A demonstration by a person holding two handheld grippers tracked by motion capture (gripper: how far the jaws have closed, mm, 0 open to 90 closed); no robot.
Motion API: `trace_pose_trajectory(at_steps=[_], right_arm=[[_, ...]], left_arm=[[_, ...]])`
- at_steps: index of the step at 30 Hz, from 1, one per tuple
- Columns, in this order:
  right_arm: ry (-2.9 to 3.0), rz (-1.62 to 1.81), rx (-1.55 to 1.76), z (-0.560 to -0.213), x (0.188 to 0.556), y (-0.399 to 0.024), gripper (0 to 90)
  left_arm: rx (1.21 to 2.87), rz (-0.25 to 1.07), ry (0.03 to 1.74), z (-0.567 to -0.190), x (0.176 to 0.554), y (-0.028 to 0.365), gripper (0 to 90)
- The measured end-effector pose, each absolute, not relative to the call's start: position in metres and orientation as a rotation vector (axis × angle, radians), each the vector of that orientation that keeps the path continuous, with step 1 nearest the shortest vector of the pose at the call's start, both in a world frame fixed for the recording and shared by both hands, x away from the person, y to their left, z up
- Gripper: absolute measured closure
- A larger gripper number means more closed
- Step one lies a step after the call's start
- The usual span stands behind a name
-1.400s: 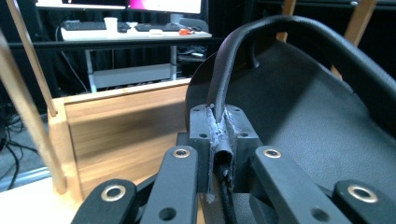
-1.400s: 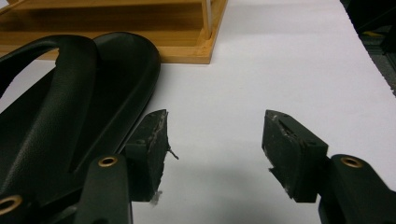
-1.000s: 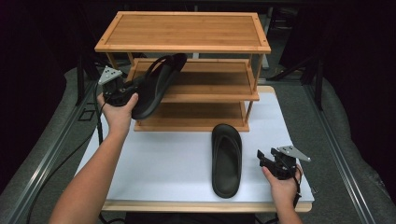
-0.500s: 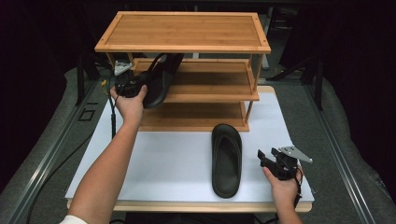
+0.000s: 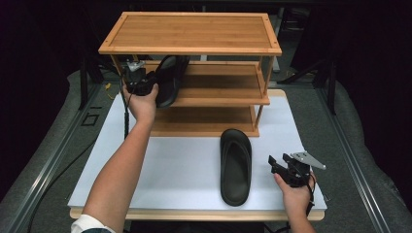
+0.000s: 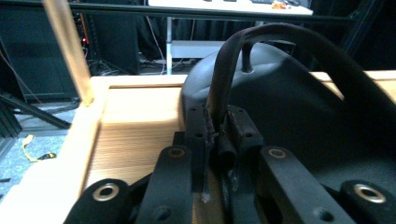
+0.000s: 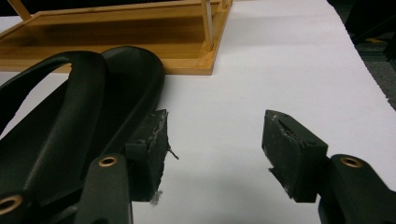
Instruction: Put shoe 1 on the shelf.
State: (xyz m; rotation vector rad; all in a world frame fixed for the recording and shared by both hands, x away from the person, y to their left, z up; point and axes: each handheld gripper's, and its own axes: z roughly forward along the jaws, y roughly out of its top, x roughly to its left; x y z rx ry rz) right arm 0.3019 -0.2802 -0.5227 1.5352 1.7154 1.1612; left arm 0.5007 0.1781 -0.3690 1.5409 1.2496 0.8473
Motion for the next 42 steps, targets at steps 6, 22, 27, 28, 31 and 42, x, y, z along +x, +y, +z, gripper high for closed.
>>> trace_pose_trajectory(at_steps=[6,22,27,28,31,42], right_arm=[[1.716,1.166,1.526,-0.522,0.301,-0.280,40.7],[1.729,1.161,1.470,-0.519,0.300,-0.275,40.4],[1.733,1.158,1.426,-0.514,0.298,-0.269,39.9],[1.736,1.168,1.425,-0.513,0.297,-0.268,39.9],[1.766,1.197,1.395,-0.509,0.293,-0.262,42.1],[1.866,1.171,1.329,-0.505,0.287,-0.229,43.5]], left_arm=[[1.567,0.831,1.242,-0.366,0.501,0.165,76.2],[1.525,0.781,1.095,-0.362,0.482,0.154,56.2],[1.494,0.763,1.026,-0.355,0.454,0.167,53.2],[1.490,0.750,1.013,-0.354,0.449,0.171,53.3],[1.485,0.759,0.971,-0.351,0.433,0.182,55.5],[1.512,0.637,0.962,-0.367,0.389,0.222,63.8]])
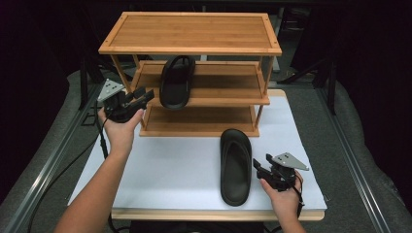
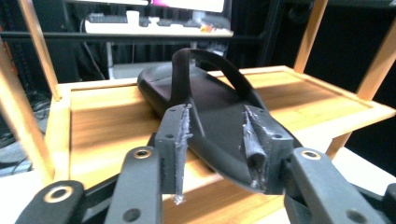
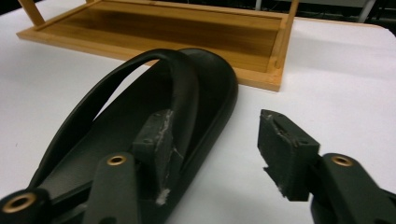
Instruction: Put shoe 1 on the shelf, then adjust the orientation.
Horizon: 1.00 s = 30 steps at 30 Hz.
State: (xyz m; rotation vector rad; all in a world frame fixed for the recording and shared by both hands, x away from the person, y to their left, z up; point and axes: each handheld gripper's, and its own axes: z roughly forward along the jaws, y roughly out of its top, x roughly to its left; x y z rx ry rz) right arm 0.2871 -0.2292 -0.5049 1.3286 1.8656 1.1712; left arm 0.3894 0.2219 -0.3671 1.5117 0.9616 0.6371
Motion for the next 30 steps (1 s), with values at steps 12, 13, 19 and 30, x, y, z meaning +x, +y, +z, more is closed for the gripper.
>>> trace_pose_trajectory(at_steps=[12,13,19,30], right_arm=[[1.950,1.151,1.323,-0.511,0.289,-0.216,46.6],[1.959,1.152,1.317,-0.511,0.289,-0.214,46.6],[1.977,1.110,1.280,-0.515,0.287,-0.203,46.2],[2.024,1.093,1.341,-0.521,0.291,-0.205,61.9]], left_arm=[[1.532,0.569,0.964,-0.402,0.352,0.239,59.9],[1.538,0.566,0.953,-0.404,0.350,0.240,59.8],[1.553,0.524,0.962,-0.420,0.349,0.243,56.5],[1.574,0.525,0.999,-0.439,0.349,0.246,55.4]])
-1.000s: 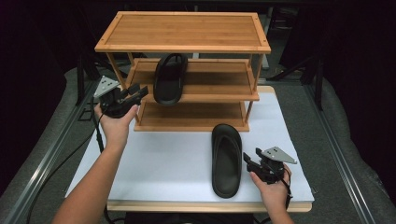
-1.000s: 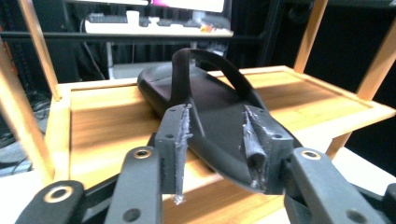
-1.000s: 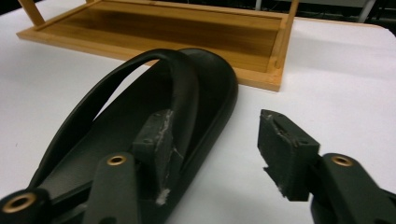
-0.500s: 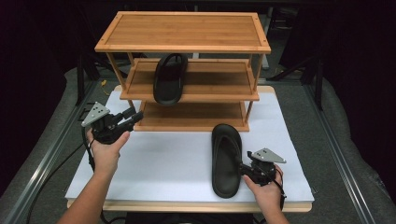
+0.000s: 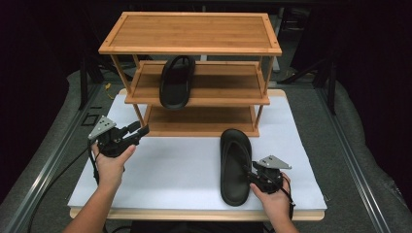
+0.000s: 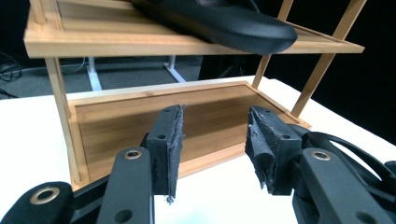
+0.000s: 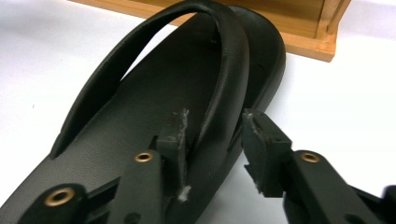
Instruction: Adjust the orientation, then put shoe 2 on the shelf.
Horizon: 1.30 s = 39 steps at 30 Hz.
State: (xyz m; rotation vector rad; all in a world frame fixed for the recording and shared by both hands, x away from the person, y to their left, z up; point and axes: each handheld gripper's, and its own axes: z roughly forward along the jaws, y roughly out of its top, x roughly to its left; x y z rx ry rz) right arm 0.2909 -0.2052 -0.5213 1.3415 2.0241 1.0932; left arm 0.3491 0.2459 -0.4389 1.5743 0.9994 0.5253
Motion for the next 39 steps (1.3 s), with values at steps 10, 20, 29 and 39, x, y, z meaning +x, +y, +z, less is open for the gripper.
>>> trace_pose_trajectory(at_steps=[10,20,29,39], right_arm=[[2.027,1.098,1.342,-0.520,0.296,-0.210,78.2],[2.030,1.070,1.291,-0.519,0.297,-0.213,75.5],[2.040,1.079,1.349,-0.522,0.283,-0.227,72.4],[2.055,1.069,1.347,-0.526,0.283,-0.225,75.7]], left_arm=[[1.602,0.522,0.997,-0.447,0.350,0.241,55.4],[1.604,0.528,0.994,-0.446,0.352,0.240,55.3],[1.607,0.502,0.976,-0.447,0.360,0.234,55.2],[1.592,0.498,0.986,-0.447,0.362,0.235,54.9]])
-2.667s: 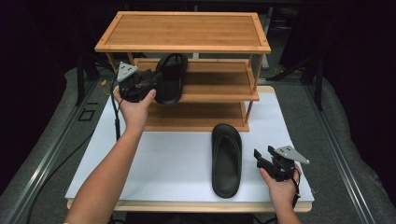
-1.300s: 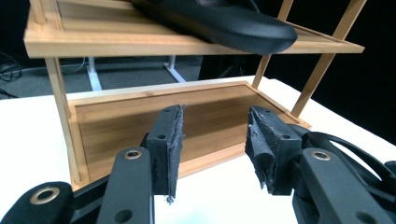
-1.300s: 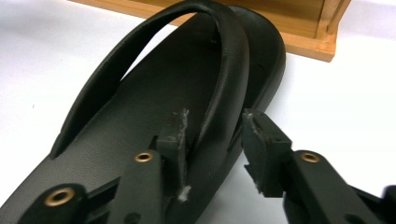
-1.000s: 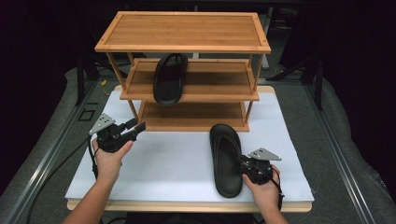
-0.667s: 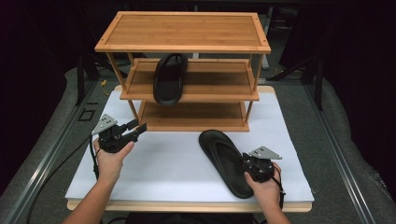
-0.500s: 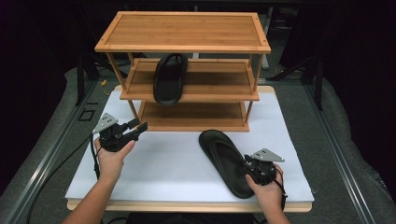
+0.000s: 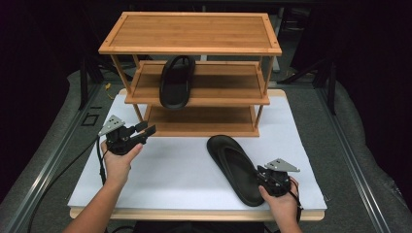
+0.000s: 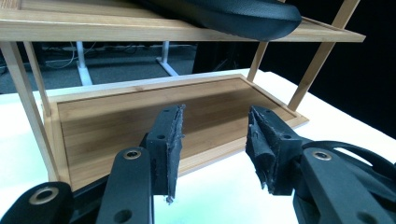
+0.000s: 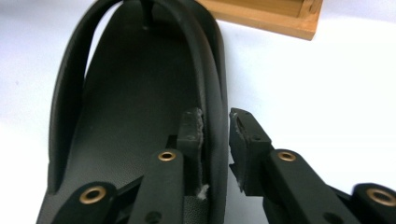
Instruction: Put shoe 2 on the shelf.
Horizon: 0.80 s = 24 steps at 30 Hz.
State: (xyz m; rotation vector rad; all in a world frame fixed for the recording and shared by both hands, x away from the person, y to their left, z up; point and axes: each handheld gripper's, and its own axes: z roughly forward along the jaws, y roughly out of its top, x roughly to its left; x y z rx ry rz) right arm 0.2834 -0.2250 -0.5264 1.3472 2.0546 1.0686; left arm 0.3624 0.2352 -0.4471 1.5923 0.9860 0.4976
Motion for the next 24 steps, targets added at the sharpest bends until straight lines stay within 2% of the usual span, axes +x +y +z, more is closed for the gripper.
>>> trace_pose_trajectory(at_steps=[11,24], right_arm=[[2.065,1.026,1.344,-0.526,0.288,-0.224,83.3],[2.055,1.081,1.329,-0.521,0.291,-0.225,84.7]], left_arm=[[1.581,0.501,1.008,-0.449,0.361,0.241,54.9],[1.575,0.526,1.032,-0.449,0.360,0.248,54.8]])
